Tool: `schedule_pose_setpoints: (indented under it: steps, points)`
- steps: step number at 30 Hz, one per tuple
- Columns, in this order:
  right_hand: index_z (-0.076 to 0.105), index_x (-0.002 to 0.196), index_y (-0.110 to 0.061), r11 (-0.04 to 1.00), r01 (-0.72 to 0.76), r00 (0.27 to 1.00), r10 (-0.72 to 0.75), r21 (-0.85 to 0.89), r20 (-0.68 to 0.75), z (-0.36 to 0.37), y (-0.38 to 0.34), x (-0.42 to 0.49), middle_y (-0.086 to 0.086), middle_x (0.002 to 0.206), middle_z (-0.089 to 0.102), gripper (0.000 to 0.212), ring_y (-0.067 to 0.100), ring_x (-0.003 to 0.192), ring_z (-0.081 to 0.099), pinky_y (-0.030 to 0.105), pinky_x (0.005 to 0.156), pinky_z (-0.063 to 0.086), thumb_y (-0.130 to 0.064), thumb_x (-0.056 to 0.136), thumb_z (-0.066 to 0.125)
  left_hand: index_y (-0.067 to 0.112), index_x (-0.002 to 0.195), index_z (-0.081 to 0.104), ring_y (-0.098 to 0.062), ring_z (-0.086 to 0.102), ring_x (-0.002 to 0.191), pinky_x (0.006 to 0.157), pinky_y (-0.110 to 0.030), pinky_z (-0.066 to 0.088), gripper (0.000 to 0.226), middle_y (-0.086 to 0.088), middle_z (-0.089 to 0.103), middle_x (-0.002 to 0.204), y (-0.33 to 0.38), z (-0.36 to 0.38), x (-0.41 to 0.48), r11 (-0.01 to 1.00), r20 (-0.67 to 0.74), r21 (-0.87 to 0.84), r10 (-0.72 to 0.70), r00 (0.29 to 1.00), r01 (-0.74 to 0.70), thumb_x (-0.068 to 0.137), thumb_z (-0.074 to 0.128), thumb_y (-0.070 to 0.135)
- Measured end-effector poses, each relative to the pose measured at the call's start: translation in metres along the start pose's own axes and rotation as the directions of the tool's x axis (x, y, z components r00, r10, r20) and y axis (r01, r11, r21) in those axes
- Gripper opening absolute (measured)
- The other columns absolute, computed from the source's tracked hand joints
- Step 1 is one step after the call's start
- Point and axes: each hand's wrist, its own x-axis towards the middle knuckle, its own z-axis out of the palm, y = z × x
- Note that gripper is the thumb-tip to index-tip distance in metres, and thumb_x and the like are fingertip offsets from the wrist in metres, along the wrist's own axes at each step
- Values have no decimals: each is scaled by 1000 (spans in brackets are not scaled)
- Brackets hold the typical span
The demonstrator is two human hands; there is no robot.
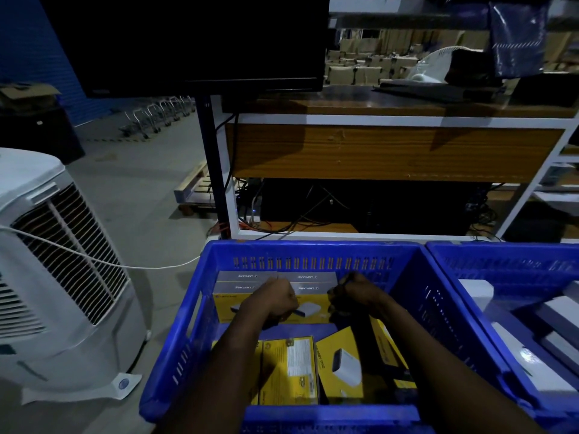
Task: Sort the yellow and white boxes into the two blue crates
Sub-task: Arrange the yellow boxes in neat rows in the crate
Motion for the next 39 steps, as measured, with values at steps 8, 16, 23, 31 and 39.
schedule_pose_setpoints:
  steps: [8,16,23,31,39]
  points:
    - [66,93,-8,995,-64,993,56,-78,-107,-8,20,23,23,100,68,12,37,95,66,52,88,54,-20,88,65,5,124,65,-32,59,113,94,-36,47,33,-19,63,125,-1,11,6,985,145,170,-1,989,-24,97,53,19]
    - [64,97,7,989,-75,997,78,-129,20,0,17,21,23,84,73,24,31,71,71,39,67,60,-15,96,55,6,117,69,-31,62,108,92,-35,49,28,-17,67,120,-7,12,11,991,110,132,23,994,-38,96,55,19]
    - [65,97,-5,925,-113,992,127,-364,13,-2,14,21,16,89,68,27,27,81,68,35,74,57,-28,98,52,2,103,73,-30,70,87,80,-42,58,22,-18,71,102,-18,5,12,985,125,161,-82,989,61,89,63,16]
    - [69,104,-10,756,248,939,-34,-606,342,22,-3,13,7,90,69,31,20,78,65,33,69,53,-31,99,48,-1,110,71,-30,71,92,83,-46,58,26,-19,73,105,-35,-8,-4,966,180,192,-206,962,171,89,66,12]
    - [70,112,-14,584,502,831,-121,-637,543,53,-7,14,2,112,69,22,16,96,60,25,74,45,-19,94,58,8,97,73,-27,70,93,89,-44,56,22,-11,74,103,-45,-22,-25,980,70,98,-183,981,176,89,63,25]
